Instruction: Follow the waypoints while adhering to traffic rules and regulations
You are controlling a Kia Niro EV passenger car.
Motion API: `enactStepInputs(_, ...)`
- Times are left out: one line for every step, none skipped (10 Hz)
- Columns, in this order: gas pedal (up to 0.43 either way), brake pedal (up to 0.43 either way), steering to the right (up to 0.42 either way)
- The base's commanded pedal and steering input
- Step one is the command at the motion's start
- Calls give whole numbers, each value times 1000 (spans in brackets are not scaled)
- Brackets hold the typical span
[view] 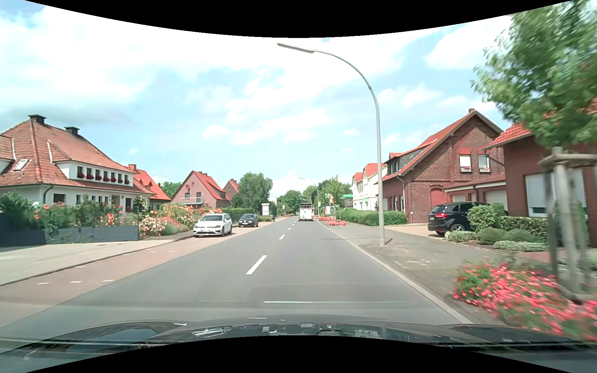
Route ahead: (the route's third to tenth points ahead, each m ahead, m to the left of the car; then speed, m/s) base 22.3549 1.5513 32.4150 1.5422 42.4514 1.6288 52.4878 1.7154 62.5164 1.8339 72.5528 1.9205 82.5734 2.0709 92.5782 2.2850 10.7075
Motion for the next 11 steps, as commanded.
enactStepInputs(157,0,1)
enactStepInputs(157,0,1)
enactStepInputs(157,0,1)
enactStepInputs(157,0,-1)
enactStepInputs(157,0,-1)
enactStepInputs(157,0,0)
enactStepInputs(157,0,0)
enactStepInputs(157,0,0)
enactStepInputs(157,0,-1)
enactStepInputs(157,0,-2)
enactStepInputs(157,0,-5)
